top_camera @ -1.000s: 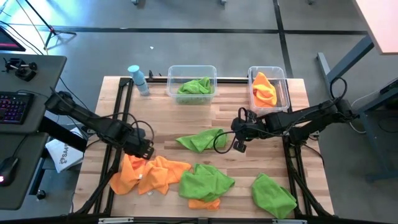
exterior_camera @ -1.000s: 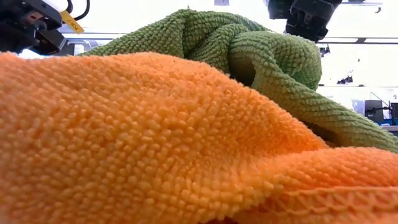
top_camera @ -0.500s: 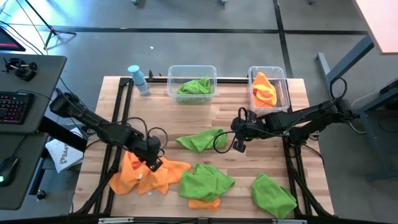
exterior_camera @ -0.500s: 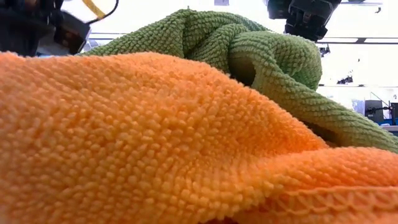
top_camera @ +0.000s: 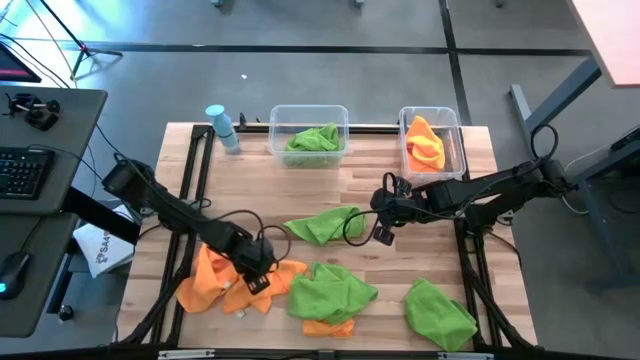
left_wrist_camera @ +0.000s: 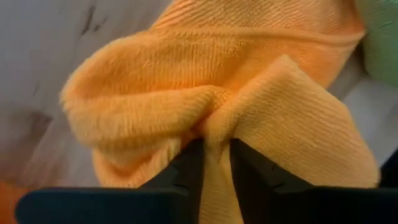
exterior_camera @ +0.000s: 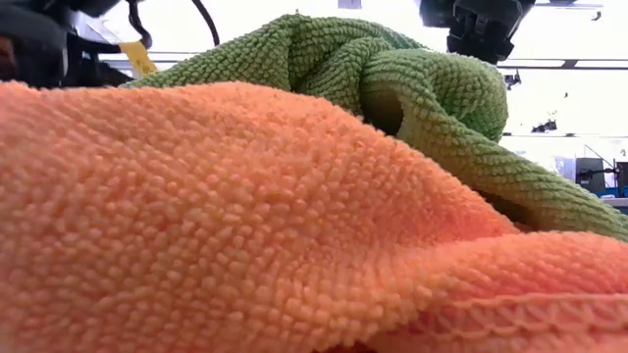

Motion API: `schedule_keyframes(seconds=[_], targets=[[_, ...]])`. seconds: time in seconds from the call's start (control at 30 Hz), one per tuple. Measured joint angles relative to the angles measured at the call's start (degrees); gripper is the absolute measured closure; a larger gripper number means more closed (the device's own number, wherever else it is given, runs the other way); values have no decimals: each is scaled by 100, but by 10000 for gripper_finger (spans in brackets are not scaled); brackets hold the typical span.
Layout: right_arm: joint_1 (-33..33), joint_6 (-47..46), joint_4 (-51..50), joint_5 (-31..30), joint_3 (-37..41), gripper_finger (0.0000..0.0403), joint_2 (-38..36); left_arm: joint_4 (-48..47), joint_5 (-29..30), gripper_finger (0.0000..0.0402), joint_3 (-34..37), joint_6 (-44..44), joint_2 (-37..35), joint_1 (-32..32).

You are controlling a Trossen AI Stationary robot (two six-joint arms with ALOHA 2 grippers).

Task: Sort microfiber towel by color & place in baskets
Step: Put the orange towel into the right transparent bin

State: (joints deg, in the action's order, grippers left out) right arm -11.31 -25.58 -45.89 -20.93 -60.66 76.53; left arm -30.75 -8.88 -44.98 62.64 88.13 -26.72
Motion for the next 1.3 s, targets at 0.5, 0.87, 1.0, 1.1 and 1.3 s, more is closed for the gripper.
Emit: schedule_keyframes(seconds=[0.5, 0.87, 1.0, 1.1, 1.3], targets=[[0, -7, 28, 4, -1, 402, 0, -1522, 876, 401, -1042, -785, -1115, 15], [2, -149, 362, 7, 0, 402, 0, -2578, 3486, 401, -2489, -2239, -2591, 125], [4, -173, 780, -130, 0, 402, 0, -2582, 3686, 401, -2627, -3001, -2726, 532], [7, -752, 943, -354, -1, 402, -17, -2576, 3535, 401, -2648, -3554, -2725, 1025], [2, -1300, 879, -776, 0, 402, -380, -2504, 2405, 401, -2646, -4654, -2454, 2303]])
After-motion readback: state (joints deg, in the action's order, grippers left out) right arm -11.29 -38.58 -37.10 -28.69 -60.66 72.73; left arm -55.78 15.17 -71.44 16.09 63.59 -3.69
